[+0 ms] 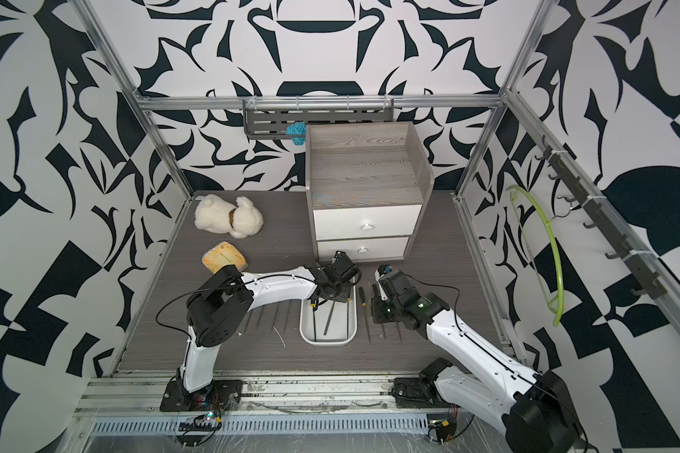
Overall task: Take the file tool out of the storage box
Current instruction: Pick up the file tool from the storage box.
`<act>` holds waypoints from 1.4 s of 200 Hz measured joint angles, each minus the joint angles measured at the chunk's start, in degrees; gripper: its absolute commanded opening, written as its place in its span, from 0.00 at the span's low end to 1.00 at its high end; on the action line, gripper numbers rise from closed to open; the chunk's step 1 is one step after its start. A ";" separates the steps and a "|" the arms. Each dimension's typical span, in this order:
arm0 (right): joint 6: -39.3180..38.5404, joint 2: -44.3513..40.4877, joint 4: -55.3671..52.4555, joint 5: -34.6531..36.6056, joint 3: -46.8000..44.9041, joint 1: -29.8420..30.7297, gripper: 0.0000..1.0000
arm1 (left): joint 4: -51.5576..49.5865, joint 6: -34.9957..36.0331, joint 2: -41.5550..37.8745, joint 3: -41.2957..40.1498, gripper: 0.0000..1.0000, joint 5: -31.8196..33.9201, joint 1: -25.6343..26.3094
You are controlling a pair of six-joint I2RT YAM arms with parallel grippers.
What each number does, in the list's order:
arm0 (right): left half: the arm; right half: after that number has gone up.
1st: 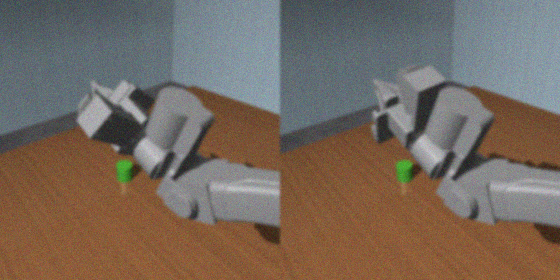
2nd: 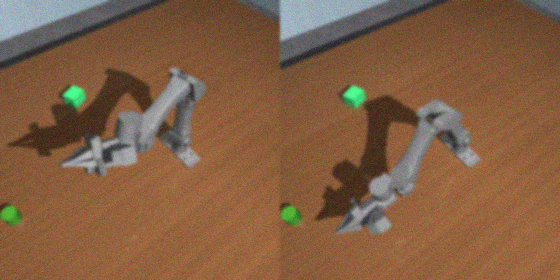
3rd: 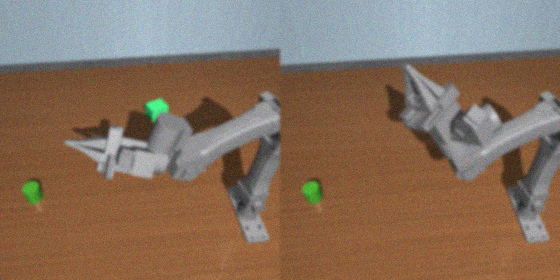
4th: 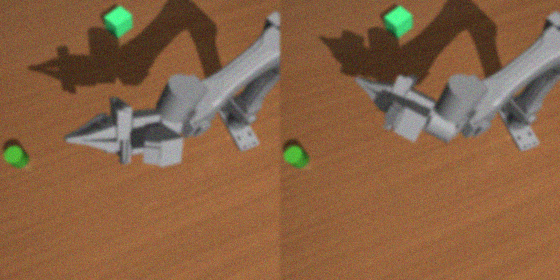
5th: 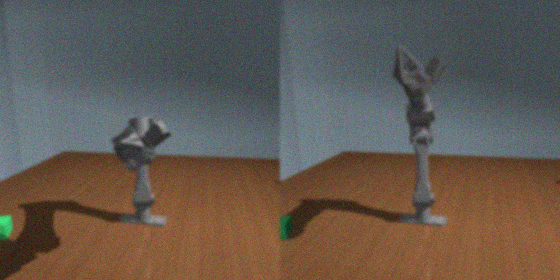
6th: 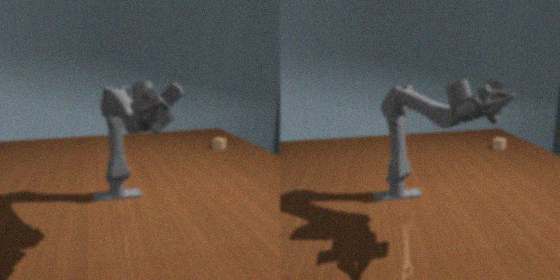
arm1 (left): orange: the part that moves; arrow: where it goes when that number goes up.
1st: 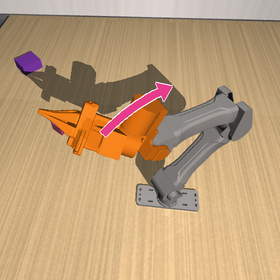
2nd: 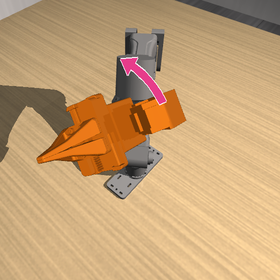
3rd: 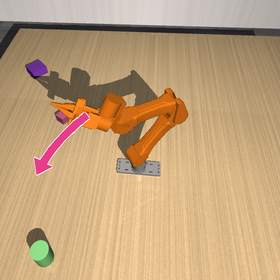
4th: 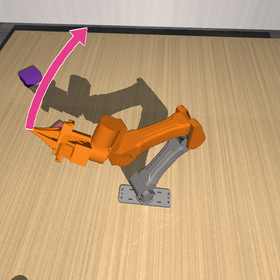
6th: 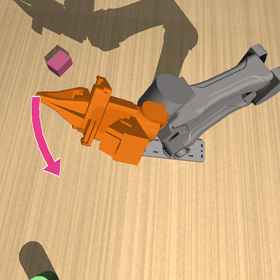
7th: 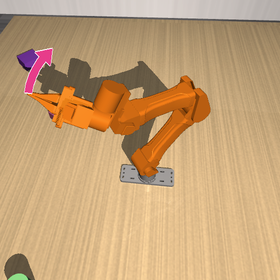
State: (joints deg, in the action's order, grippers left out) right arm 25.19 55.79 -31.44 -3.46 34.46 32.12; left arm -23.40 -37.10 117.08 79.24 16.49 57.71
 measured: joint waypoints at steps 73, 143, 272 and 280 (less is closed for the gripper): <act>-0.15 -1.88 0.00 -0.17 -0.04 0.00 0.23 | 2.69 0.57 -12.07 -8.33 0.02 2.03 -0.02; -1.14 -14.25 1.57 -2.29 -0.48 0.00 0.31 | 12.09 4.81 -36.61 -16.35 0.00 1.18 -1.09; 11.54 4.33 33.83 -16.33 1.29 24.41 0.40 | 27.32 3.63 -63.04 -40.17 0.00 -10.69 -6.71; 11.34 6.78 34.71 -15.58 2.69 25.11 0.40 | 27.50 3.58 -63.04 -40.19 0.00 -10.93 -6.71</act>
State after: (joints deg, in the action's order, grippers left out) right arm 36.53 62.57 3.27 -19.05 37.15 57.23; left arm 4.10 -33.52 54.04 39.05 5.56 51.00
